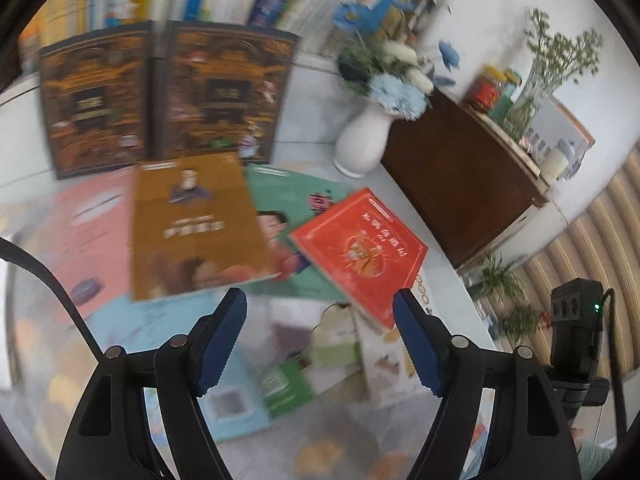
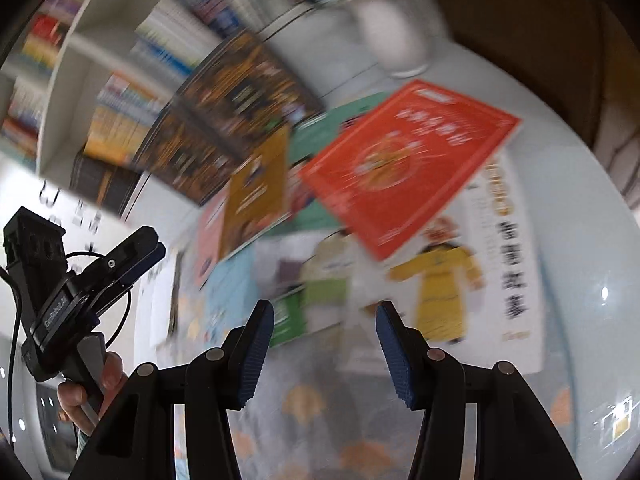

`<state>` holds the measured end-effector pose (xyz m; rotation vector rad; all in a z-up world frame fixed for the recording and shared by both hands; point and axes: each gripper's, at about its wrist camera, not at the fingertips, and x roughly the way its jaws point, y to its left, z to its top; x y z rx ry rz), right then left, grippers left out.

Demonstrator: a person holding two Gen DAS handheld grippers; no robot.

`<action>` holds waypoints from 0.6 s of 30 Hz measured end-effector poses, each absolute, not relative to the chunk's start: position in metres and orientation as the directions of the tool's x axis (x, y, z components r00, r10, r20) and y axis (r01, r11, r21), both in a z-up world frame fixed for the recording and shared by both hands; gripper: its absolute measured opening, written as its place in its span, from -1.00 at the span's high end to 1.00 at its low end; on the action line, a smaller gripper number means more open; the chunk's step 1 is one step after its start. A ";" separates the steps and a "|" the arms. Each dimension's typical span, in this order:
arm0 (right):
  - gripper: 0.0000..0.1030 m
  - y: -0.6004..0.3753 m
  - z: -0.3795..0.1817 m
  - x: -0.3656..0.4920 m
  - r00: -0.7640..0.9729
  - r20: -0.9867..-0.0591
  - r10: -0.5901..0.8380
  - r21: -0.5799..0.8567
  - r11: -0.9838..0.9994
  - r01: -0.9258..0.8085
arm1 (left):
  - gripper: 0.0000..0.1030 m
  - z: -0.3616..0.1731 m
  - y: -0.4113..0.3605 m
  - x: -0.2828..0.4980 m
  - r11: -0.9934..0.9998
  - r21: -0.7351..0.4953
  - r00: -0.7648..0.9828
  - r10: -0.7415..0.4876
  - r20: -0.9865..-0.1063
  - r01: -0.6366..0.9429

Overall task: Organize books
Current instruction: 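Move both grippers to the red book on the pile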

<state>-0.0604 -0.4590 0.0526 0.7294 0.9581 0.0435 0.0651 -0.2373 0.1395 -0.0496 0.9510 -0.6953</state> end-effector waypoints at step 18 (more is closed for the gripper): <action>0.28 -0.534 -0.012 0.003 0.551 -0.800 0.237 0.532 0.705 0.469 | 0.08 0.055 -0.366 0.187 0.773 -0.258 0.242 -0.465 -0.851 0.579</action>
